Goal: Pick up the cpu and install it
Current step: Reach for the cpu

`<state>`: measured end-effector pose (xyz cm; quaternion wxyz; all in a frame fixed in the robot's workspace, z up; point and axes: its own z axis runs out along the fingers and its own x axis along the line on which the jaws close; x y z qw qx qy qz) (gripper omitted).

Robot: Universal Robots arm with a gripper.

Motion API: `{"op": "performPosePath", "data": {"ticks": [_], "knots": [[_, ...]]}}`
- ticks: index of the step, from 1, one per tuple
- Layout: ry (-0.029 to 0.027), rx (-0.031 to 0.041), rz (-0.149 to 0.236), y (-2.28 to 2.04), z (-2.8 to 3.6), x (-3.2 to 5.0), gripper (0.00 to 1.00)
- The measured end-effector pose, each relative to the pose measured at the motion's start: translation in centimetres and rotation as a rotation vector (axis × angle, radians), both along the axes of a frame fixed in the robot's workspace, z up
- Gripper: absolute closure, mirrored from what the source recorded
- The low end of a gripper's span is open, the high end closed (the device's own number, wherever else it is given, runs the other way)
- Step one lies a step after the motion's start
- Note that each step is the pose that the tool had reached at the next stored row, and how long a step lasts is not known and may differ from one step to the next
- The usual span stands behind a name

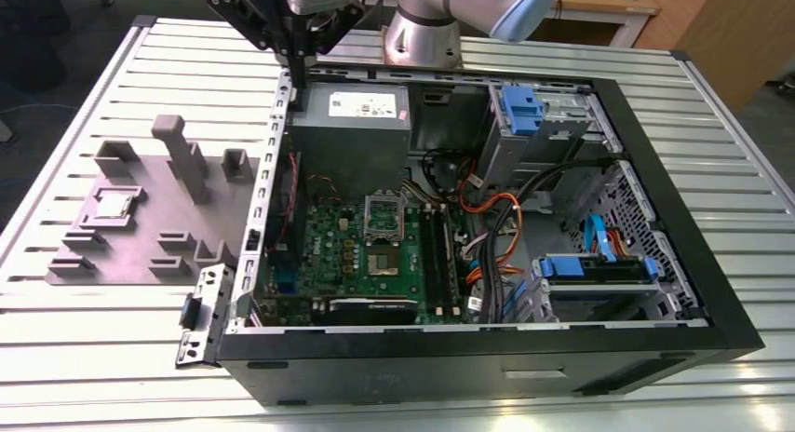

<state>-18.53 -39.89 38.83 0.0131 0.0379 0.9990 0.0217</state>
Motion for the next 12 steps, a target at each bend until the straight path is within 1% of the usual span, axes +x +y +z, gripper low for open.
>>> {"op": "performPosePath", "data": {"ticks": [12], "knots": [[0.0000,-0.0001,0.000,0.00,-0.02,-0.27,0.89]]}}
